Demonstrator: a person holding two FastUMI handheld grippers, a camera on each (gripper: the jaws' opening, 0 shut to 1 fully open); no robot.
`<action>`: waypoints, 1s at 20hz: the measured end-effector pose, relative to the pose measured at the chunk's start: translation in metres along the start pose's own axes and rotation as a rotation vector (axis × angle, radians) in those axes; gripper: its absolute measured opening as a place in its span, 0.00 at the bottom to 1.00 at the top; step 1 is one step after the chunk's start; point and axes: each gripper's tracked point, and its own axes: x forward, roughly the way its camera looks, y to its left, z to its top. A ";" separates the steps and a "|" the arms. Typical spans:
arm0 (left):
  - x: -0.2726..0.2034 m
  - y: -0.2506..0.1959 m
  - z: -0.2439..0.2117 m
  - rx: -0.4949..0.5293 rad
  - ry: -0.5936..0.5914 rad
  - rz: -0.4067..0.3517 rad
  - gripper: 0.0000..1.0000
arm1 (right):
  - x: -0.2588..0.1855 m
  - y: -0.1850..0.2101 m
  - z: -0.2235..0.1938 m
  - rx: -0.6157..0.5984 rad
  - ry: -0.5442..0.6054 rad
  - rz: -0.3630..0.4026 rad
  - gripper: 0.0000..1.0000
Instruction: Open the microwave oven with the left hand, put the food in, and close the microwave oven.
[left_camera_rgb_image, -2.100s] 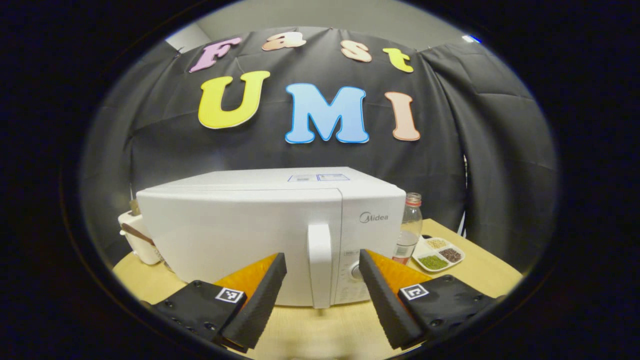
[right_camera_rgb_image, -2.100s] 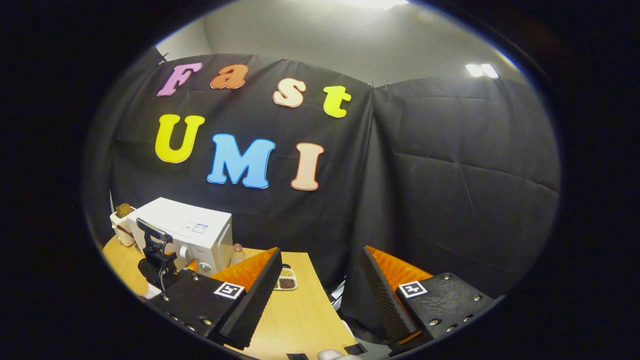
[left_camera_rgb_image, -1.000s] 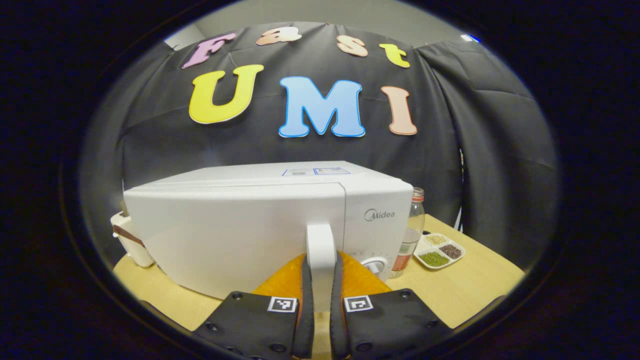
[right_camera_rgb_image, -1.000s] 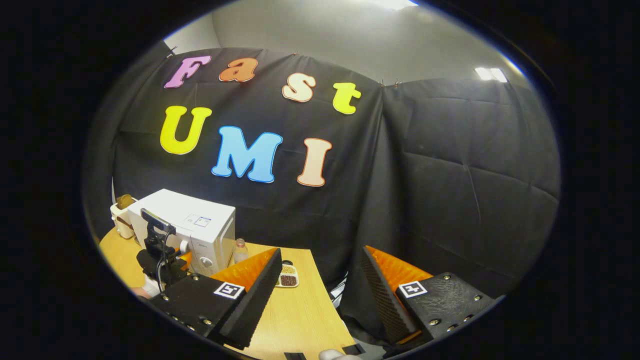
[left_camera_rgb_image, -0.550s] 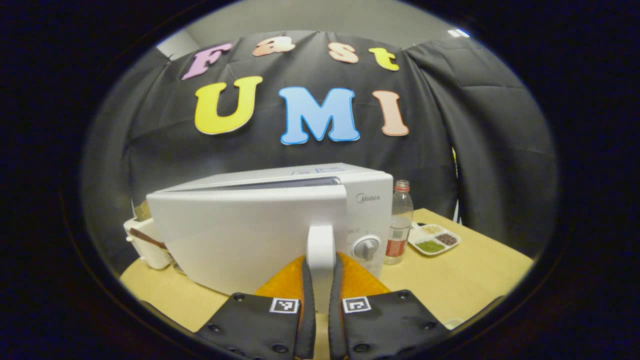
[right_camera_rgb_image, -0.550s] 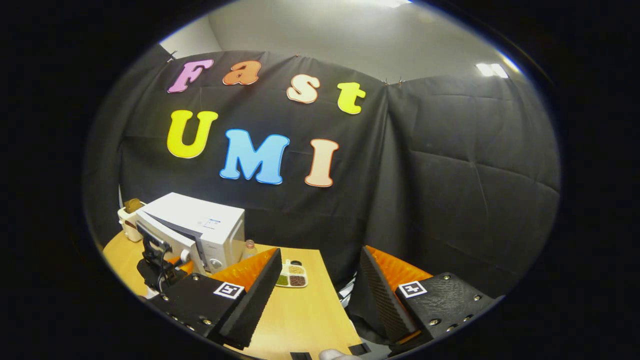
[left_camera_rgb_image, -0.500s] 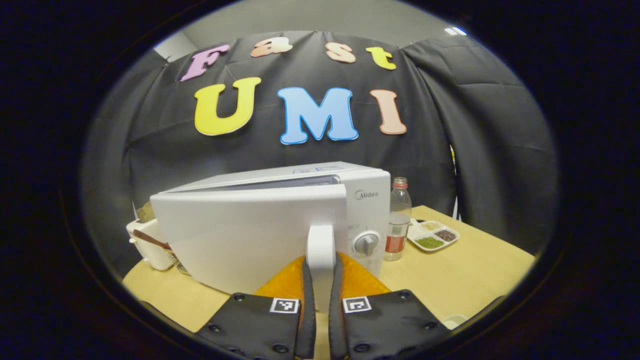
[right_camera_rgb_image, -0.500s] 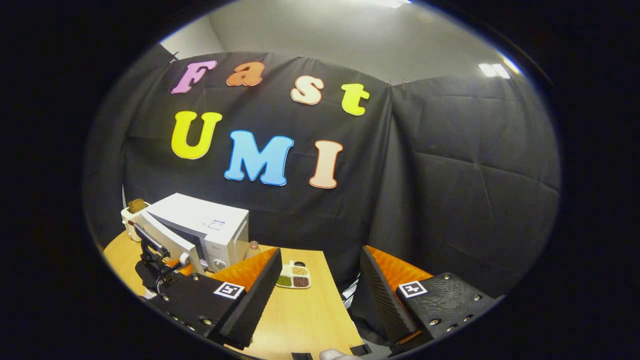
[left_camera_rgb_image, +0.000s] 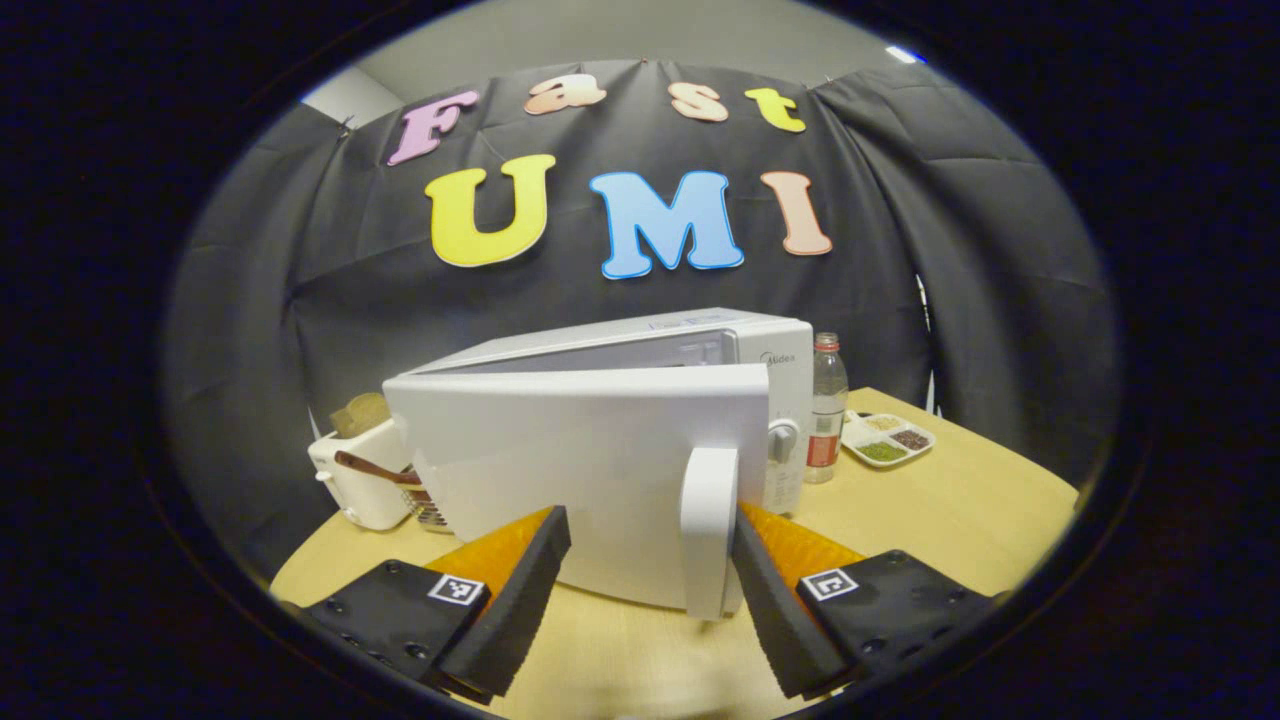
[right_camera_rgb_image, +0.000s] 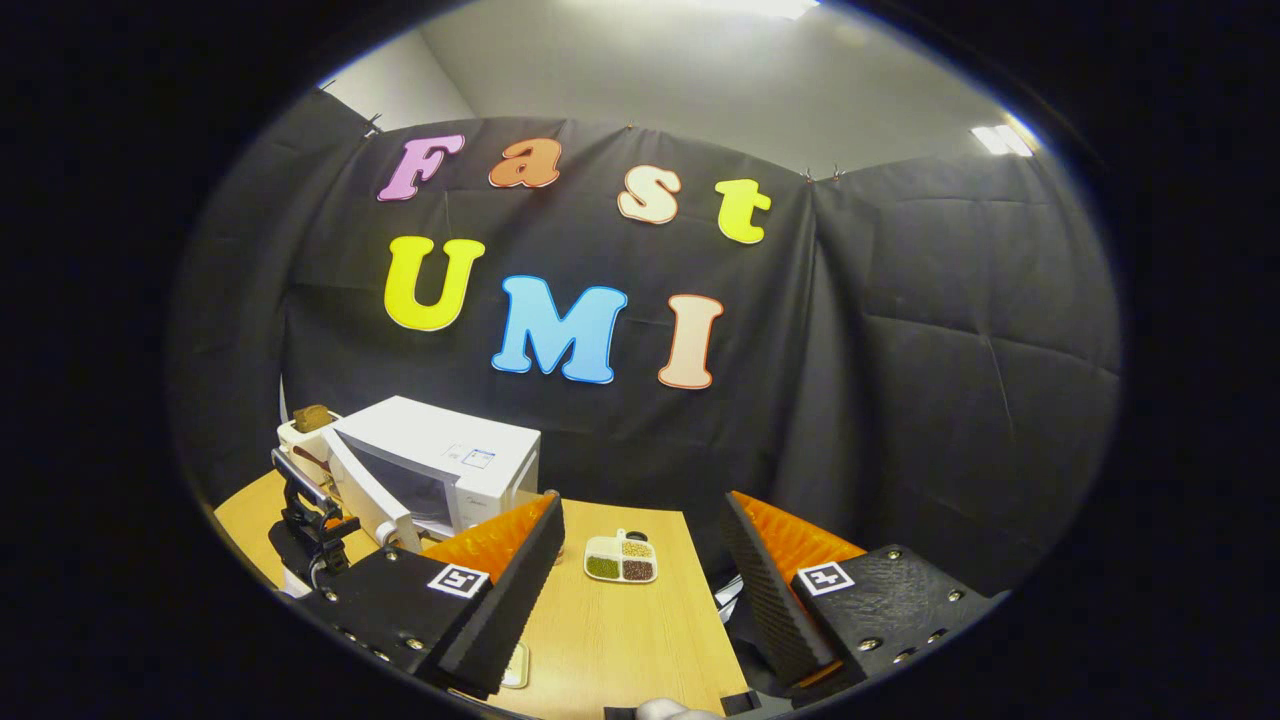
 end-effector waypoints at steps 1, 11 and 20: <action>-0.002 0.002 -0.001 -0.003 -0.002 -0.001 1.00 | -0.002 0.001 -0.001 0.004 0.003 0.002 0.96; -0.071 0.054 -0.022 -0.021 0.022 0.044 1.00 | -0.009 0.059 -0.001 0.011 0.006 0.113 0.96; -0.148 0.154 -0.049 -0.006 0.063 0.171 0.94 | -0.016 0.150 0.002 0.011 0.000 0.282 0.96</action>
